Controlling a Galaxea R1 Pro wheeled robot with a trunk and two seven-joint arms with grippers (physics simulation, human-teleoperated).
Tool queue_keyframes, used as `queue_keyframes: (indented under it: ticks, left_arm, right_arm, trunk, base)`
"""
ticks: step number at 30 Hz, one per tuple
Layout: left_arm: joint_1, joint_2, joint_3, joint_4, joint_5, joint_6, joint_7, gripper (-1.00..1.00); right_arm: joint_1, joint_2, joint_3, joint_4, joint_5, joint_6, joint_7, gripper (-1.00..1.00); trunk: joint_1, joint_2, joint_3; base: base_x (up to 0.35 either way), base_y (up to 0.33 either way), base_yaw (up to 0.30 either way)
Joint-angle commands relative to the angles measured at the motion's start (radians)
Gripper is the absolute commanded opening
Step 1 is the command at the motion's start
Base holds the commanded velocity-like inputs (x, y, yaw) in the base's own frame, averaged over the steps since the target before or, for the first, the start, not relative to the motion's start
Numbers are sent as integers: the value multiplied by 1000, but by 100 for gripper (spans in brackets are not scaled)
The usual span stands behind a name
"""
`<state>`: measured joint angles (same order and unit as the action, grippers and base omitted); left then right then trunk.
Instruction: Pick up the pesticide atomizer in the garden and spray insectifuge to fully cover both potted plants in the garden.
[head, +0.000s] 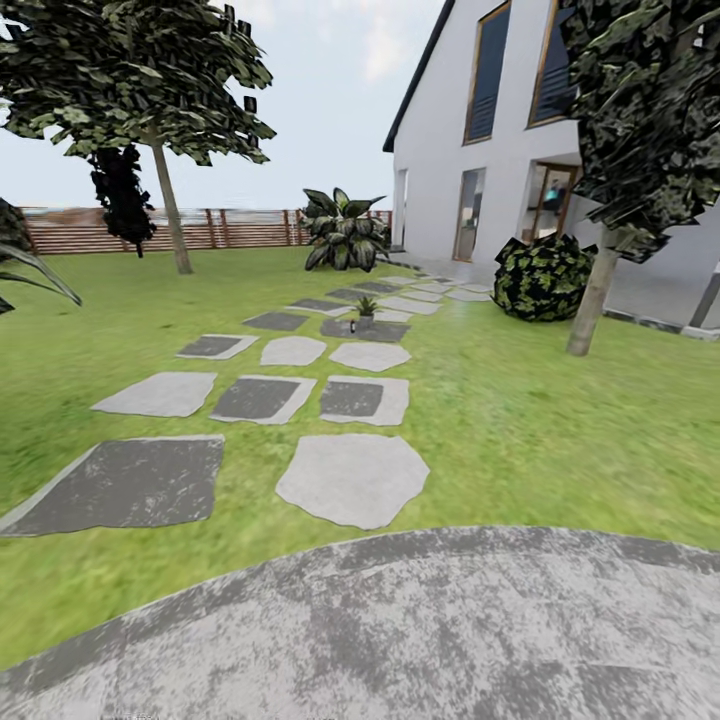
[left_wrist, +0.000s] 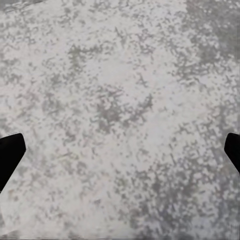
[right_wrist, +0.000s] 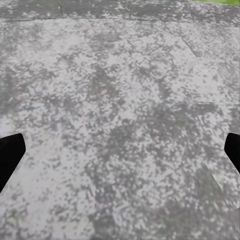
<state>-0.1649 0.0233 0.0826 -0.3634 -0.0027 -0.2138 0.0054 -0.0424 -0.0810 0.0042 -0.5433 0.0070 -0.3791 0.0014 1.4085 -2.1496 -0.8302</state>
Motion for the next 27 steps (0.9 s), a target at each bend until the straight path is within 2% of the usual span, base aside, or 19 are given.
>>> queue_keyframes:
  ticks: [1, 17, 21, 27]
  left_arm:
    - [-1, 0, 2, 1, 0, -3, 1, 100]
    - [-13, -4, -5, -14, -7, -2, 0, 100]
    - [-38, -7, -10, -15, -9, -3, 0, 100]
    - [-46, -2, -9, 1, -9, -2, 1, 100]
  right_arm:
    - [0, 0, 0, 0, 1, -3, 0, 100]
    - [0, 1, -2, -2, 0, -3, 0, 100]
    - [0, 3, -3, -7, -3, -3, -3, 100]
    - [0, 3, -1, -3, 0, -2, 1, 100]
  trunk:
    - [0, 0, -2]
    - [0, 0, -19]
    - [0, 0, -20]
    - [0, 0, -21]
  base:
    - [0, 0, 233]
    - [0, 0, 183]
    - [0, 0, 49]
    - [0, 0, 6]
